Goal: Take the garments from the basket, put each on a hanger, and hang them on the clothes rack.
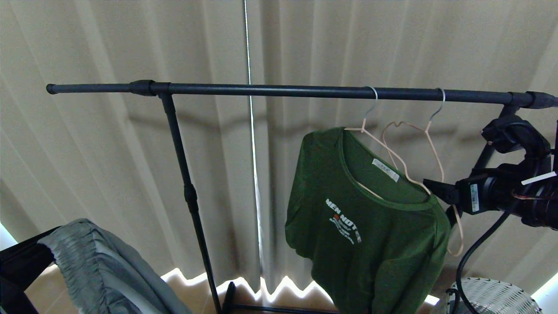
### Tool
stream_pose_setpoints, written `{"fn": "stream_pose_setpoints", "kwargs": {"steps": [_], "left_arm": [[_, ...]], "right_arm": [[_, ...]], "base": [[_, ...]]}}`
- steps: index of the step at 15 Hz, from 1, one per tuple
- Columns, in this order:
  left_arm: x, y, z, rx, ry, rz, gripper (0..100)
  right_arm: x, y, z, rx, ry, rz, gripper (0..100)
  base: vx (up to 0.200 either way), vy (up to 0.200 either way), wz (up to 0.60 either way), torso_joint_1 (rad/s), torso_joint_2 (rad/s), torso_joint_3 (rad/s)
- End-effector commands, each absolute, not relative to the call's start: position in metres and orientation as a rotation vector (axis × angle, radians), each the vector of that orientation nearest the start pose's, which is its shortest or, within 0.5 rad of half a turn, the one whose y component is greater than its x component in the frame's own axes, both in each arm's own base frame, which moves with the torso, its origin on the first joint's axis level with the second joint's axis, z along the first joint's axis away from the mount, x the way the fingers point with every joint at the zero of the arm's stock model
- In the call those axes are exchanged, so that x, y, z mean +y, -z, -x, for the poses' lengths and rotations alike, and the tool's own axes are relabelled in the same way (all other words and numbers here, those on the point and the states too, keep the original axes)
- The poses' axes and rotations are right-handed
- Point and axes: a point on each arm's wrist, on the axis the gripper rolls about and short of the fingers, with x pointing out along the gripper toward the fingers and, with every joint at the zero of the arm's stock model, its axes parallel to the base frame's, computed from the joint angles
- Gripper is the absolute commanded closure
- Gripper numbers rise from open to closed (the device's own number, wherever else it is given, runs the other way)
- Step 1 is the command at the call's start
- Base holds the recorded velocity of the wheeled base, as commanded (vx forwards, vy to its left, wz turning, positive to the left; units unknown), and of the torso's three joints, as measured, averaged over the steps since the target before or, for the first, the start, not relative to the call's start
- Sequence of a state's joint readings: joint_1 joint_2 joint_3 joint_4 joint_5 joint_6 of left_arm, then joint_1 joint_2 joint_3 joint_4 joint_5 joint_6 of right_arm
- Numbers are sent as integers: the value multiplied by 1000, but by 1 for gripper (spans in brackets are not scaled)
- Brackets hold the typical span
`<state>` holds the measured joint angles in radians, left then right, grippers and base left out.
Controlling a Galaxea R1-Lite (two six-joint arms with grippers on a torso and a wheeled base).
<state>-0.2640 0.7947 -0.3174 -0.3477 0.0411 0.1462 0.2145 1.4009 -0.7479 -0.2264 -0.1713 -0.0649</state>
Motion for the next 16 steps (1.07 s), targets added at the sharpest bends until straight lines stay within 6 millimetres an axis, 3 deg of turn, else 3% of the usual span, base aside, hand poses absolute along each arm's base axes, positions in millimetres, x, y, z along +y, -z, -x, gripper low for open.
{"fn": "stream_pose_setpoints", "kwargs": {"steps": [1,6,16], "left_arm": [[-20,-187,-79,113,231,-166,100],[-21,-187,-78,113,245,-167,100],[-21,-187,-78,110,245,-167,100]], "right_arm": [[49,-203,-229,437,-54,157,0],[62,-201,-231,442,-95,157,0],[62,-204,-232,481,-77,93,0]], "base": [[0,0,0,0,0,0],[0,0,0,0,0,0],[0,0,0,0,0,0]]}}
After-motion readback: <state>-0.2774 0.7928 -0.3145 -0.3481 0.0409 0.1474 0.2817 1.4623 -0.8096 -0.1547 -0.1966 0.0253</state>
